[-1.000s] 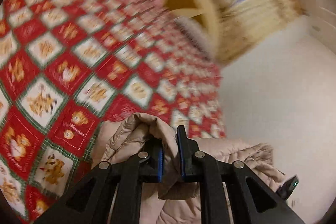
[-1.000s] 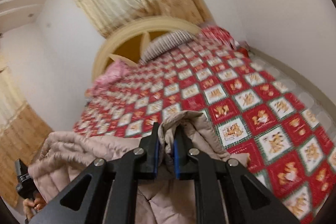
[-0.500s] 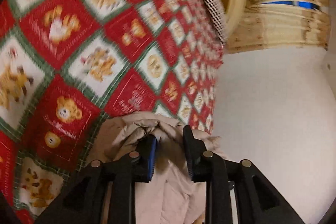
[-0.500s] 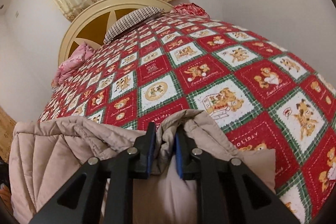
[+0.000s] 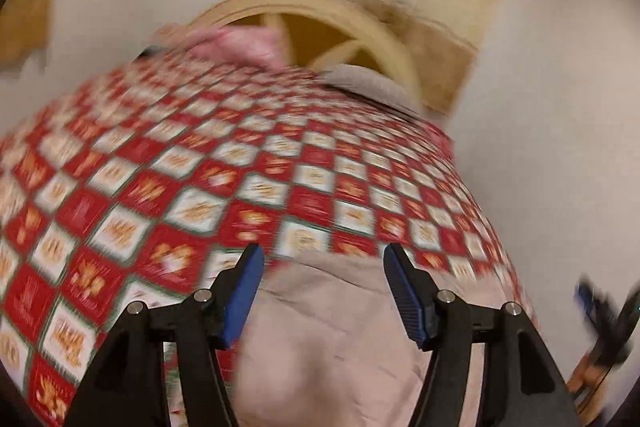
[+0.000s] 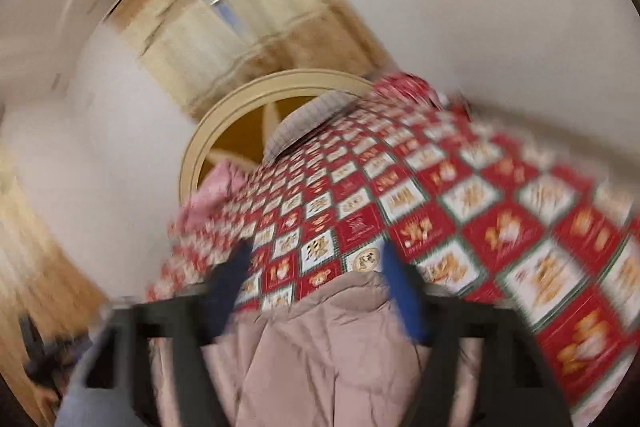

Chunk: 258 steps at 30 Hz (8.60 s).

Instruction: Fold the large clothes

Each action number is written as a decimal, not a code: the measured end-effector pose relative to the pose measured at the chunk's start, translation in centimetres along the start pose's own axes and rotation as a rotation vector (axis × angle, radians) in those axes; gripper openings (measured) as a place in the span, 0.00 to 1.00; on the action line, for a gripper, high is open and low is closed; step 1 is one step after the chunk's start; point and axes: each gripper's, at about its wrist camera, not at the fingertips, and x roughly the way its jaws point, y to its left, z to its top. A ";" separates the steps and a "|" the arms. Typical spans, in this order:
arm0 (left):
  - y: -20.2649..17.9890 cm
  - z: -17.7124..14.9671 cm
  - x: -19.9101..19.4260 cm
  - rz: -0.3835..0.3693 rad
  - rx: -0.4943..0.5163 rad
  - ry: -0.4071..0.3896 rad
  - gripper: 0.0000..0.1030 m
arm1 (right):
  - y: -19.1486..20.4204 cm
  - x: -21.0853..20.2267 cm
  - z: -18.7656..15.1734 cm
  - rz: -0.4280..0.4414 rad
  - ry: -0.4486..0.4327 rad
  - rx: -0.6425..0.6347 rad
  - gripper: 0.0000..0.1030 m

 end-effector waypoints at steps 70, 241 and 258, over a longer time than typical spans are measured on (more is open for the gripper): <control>-8.6 -11.0 20.3 0.099 0.270 0.223 0.74 | 10.3 9.4 -15.1 -0.033 0.389 -0.276 0.15; -15.3 -12.2 8.6 -0.307 0.629 0.142 0.56 | 1.9 8.3 -20.7 0.322 0.573 0.028 0.18; -17.5 -16.0 11.9 -0.168 0.797 0.183 0.57 | 0.4 -2.3 -14.7 0.229 0.447 0.002 0.48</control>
